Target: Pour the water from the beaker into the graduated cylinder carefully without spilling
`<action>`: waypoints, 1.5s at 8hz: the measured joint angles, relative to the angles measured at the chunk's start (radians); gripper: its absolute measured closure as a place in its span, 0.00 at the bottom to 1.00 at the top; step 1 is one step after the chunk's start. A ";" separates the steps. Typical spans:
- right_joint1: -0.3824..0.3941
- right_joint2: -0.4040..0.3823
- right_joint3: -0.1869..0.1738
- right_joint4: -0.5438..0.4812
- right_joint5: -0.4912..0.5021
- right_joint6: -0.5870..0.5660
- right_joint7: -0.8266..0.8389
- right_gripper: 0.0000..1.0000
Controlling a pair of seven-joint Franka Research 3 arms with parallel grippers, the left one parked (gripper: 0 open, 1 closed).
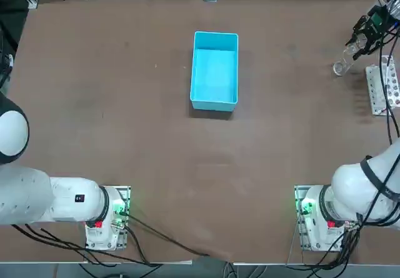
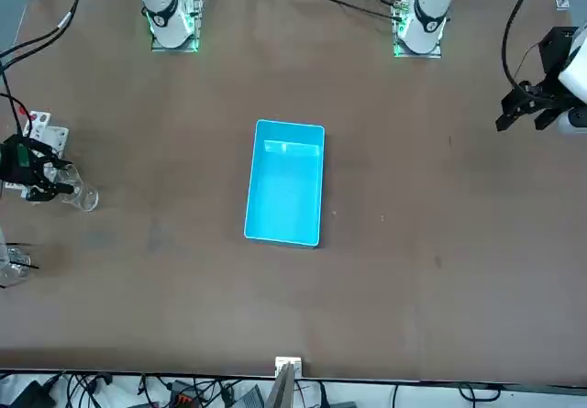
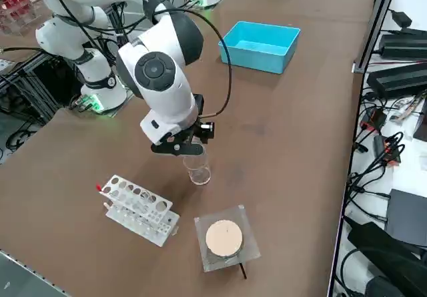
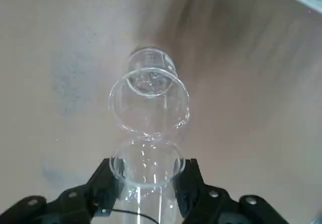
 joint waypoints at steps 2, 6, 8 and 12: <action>0.028 -0.016 0.008 0.010 -0.063 0.011 -0.001 0.39; 0.218 -0.044 0.016 0.013 -0.404 0.053 0.275 0.39; 0.325 -0.044 0.020 0.012 -0.613 0.053 0.495 0.39; 0.553 0.010 0.025 -0.004 -0.948 0.007 0.957 0.39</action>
